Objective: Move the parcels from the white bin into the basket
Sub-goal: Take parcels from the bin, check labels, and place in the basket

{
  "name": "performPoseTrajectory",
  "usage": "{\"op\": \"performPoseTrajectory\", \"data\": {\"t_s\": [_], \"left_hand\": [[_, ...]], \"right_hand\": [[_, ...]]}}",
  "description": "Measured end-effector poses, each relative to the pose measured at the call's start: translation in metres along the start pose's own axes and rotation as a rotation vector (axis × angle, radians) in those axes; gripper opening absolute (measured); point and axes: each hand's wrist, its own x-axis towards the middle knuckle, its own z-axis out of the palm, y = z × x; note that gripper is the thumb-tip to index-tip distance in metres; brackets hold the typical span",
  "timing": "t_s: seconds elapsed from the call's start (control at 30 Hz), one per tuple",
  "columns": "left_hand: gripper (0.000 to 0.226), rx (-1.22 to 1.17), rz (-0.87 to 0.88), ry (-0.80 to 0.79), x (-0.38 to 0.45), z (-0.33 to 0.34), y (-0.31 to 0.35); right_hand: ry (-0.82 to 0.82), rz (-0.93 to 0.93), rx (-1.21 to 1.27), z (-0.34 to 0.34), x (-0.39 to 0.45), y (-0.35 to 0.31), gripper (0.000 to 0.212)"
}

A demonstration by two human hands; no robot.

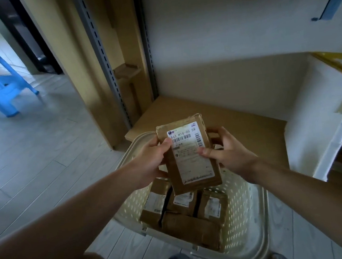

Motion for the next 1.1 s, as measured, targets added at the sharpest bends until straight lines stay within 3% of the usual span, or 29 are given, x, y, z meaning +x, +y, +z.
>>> {"op": "performPoseTrajectory", "data": {"t_s": [0.17,0.3,0.43,0.5,0.6,0.7,0.77,0.83,0.93,1.1], "left_hand": [[0.022,0.103,-0.053,0.053,0.016,-0.016,-0.012],[0.021,0.197,0.002,0.058,0.021,-0.028,-0.017],[0.064,0.207,0.107,-0.058,0.024,-0.046,-0.020],[0.070,0.196,0.115,-0.088,0.026,-0.054,-0.021],[0.090,0.373,0.171,-0.045,0.029,-0.060,-0.030],[0.109,0.645,0.217,0.086,0.037,-0.060,-0.042],[0.111,0.716,0.171,0.121,0.041,-0.057,-0.046],[0.113,0.772,0.125,0.163,0.044,-0.053,-0.050],[0.115,0.906,0.077,0.157,0.057,-0.045,-0.062],[0.091,1.098,-0.099,0.144,0.072,-0.039,-0.087]], "right_hand": [[-0.028,0.077,-0.054,0.020,0.015,0.011,0.049],[-0.104,0.184,-0.018,0.033,0.021,0.013,0.047],[-0.130,0.311,0.254,0.053,0.029,0.020,0.042],[-0.193,0.347,0.352,0.062,0.029,0.021,0.028],[-0.293,0.385,0.285,0.070,0.027,0.027,0.018],[-0.220,0.438,0.150,0.082,0.034,0.039,0.014],[-0.125,0.460,0.018,0.095,0.048,0.053,0.011],[-0.006,0.476,-0.105,0.107,0.061,0.068,0.024],[0.125,0.498,-0.129,0.123,0.072,0.095,0.028],[0.009,0.617,0.162,0.144,0.077,0.116,0.033]]}}
